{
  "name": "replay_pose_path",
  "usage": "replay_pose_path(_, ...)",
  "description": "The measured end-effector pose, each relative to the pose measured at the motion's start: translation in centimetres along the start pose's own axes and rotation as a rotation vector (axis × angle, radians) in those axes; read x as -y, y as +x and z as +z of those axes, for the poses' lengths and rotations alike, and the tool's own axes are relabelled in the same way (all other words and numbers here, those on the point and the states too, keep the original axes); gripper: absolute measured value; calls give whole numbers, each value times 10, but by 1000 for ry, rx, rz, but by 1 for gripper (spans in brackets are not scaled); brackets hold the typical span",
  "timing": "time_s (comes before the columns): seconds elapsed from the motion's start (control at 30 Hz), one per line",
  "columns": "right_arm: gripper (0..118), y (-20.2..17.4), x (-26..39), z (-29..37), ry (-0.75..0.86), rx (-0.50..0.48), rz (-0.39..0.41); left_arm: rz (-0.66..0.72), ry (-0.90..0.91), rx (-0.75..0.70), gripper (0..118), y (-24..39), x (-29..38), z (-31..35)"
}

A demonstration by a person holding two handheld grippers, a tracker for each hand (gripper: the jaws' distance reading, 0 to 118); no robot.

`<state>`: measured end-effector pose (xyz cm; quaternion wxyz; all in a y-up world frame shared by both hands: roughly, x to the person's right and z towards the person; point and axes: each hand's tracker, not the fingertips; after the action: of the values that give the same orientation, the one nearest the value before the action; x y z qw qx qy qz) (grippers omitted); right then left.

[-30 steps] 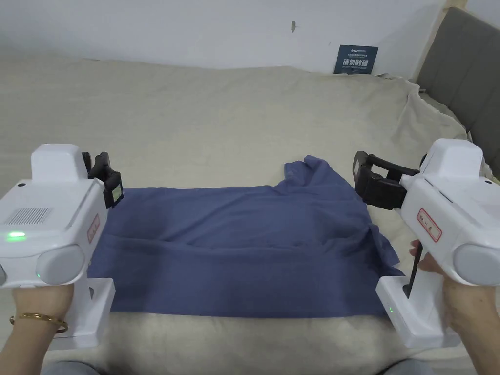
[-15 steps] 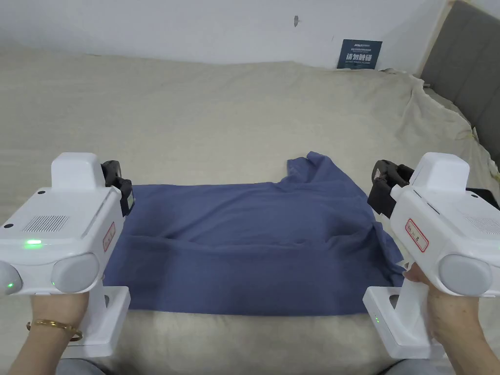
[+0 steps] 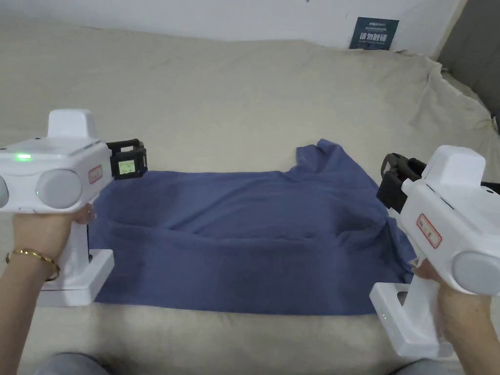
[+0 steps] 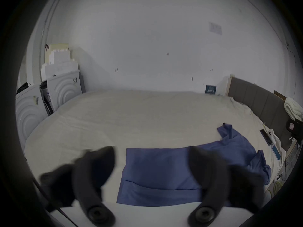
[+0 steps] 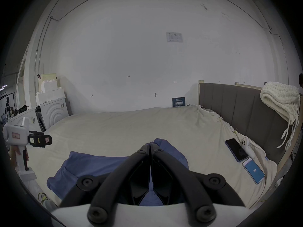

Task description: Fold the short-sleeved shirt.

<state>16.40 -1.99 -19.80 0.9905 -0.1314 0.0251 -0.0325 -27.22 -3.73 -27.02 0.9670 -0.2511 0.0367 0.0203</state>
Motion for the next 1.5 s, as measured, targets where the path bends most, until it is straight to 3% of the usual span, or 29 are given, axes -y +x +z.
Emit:
replay_pose_path(0.27,0,-5,1,-34,-51,0,18,109,-239,-54,118,-36,-27,-77)
replay_pose_path(0.57,0,-11,5,-73,-100,15,23,172,-457,-120,116,-59,-15,-181)
replay_pose_path(0.7,0,-11,11,-88,-124,31,21,132,-481,-125,104,-58,-12,-212)
replay_pose_path(0.77,0,-9,15,-94,-144,34,10,95,-495,-132,89,-56,-10,-223)
replay_pose_path(0.9,0,-8,21,-102,-179,37,21,96,-554,-107,16,-57,-5,-236)
replay_pose_path(0.97,0,-8,22,-104,-186,39,31,127,-559,-76,1,-59,-3,-238)
replay_pose_path(1.13,0,-6,20,-104,-191,41,26,87,-519,-71,0,-55,-4,-231)
replay_pose_path(1.37,0,2,-3,-113,-220,22,27,21,-260,-62,0,-47,-22,-178)
replay_pose_path(1.43,0,11,-15,-129,-287,-28,29,36,-199,-51,0,-45,-27,-159)
replay_pose_path(1.47,2,13,-19,-137,-304,-22,43,52,-180,-45,0,-44,-28,-151)
replay_pose_path(1.5,18,17,-24,-147,-317,-11,47,64,-160,-32,0,-44,-29,-142)
